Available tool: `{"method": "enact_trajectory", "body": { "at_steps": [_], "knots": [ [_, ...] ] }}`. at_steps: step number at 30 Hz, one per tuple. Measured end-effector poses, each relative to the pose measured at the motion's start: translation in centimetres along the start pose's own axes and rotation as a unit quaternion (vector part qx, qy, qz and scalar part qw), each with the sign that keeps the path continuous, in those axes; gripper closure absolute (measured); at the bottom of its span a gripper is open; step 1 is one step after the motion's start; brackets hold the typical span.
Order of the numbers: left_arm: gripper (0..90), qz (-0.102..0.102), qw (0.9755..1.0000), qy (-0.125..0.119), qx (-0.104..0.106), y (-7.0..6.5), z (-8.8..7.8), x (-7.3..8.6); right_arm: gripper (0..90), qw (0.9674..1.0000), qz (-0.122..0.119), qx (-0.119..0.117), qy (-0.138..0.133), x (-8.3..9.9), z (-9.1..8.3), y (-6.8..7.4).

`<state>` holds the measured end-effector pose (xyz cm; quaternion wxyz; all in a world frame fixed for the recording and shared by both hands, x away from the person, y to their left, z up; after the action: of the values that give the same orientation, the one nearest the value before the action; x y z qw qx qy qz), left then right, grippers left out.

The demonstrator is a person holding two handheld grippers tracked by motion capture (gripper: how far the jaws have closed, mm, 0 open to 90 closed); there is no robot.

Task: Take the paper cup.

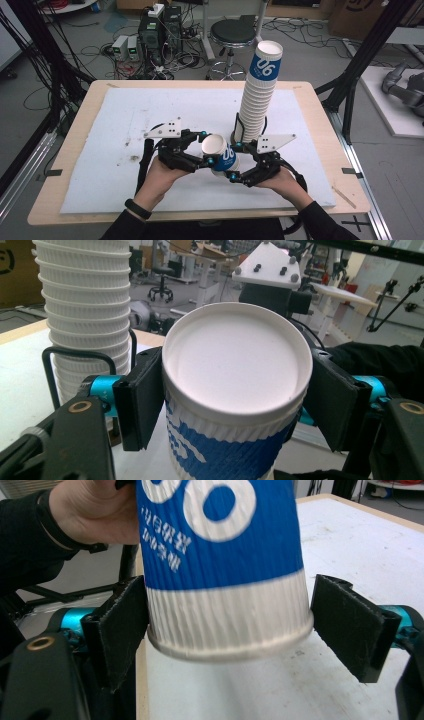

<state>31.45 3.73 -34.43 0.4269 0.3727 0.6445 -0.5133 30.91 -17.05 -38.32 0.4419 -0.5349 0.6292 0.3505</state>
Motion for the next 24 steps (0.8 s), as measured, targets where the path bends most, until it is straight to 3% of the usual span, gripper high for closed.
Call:
{"method": "enact_trajectory", "body": {
  "at_steps": [8,13,17,20,24],
  "knots": [
    [29.4,0.0,1.0,0.006,0.003,-0.1,0.7,0.4,20.0,0.9999,-0.011,-0.009,0.008,-0.1,0.4,0.3],
    [28.8,0.001,0.9986,0.052,0.004,-0.2,0.8,0.4,23.6,0.9989,-0.022,-0.024,0.033,0.1,0.4,0.2],
    [28.3,0.006,0.9958,0.092,-0.005,-0.3,0.7,0.3,24.3,0.9974,-0.029,-0.03,0.058,0.1,0.3,0.4],
    [26.4,0.017,0.9907,0.134,-0.017,-0.5,0.9,0.3,24.4,0.9952,-0.039,-0.034,0.083,0.3,0.3,0.4],
    [28.7,0.027,0.9872,0.156,-0.017,-0.7,1.2,0.6,23.9,0.9923,-0.051,-0.039,0.106,0.3,0.4,0.6]
  ]
}}
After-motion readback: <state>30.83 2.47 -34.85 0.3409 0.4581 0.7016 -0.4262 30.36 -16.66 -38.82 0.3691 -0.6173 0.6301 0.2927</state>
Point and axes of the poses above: each handheld gripper's, and its own axes: z roughly forward along the jaws, x roughly out of its underside, y roughly to its left, the point moved 4 cm from there along z, roughly forward along the jaws, and after that the axes turned 9 degrees about -z, right-handed, at the moved point
